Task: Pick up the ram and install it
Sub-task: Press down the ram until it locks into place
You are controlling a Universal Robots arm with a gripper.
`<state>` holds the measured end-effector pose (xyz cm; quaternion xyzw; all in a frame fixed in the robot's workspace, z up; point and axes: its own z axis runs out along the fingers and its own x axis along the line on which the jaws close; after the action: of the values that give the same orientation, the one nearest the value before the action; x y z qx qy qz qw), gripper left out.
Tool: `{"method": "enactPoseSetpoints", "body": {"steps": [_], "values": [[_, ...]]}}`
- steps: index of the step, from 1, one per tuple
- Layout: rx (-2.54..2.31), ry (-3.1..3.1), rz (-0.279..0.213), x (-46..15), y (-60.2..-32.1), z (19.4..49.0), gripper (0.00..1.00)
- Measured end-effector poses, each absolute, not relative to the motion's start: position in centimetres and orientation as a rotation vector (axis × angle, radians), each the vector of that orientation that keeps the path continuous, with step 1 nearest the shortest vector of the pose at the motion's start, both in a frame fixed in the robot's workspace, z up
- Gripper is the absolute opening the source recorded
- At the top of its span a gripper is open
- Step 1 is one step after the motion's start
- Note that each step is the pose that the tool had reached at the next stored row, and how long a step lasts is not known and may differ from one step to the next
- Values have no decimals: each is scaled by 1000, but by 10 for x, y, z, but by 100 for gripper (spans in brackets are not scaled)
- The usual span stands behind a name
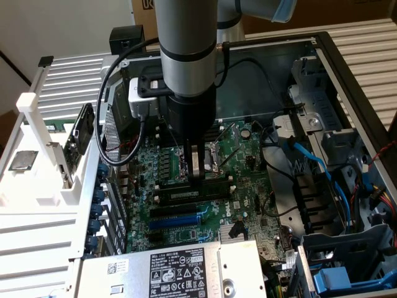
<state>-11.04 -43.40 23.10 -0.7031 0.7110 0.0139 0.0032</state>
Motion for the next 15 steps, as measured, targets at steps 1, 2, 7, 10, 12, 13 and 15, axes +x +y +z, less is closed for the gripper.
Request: {"method": "enactPoseSetpoints", "body": {"steps": [1, 2, 7, 10, 12, 13, 15], "values": [[-2205, 2229, 43, -110, -434, 231, 10], [-2205, 2228, 43, -110, -434, 231, 10], [-2207, 2226, 43, -110, -435, 231, 10], [-2208, 2226, 43, -110, -435, 231, 10], [-2208, 2226, 43, -110, -435, 231, 10], [-2208, 2226, 43, -110, -435, 231, 10], [-2208, 2226, 43, -110, -435, 231, 10]]}}
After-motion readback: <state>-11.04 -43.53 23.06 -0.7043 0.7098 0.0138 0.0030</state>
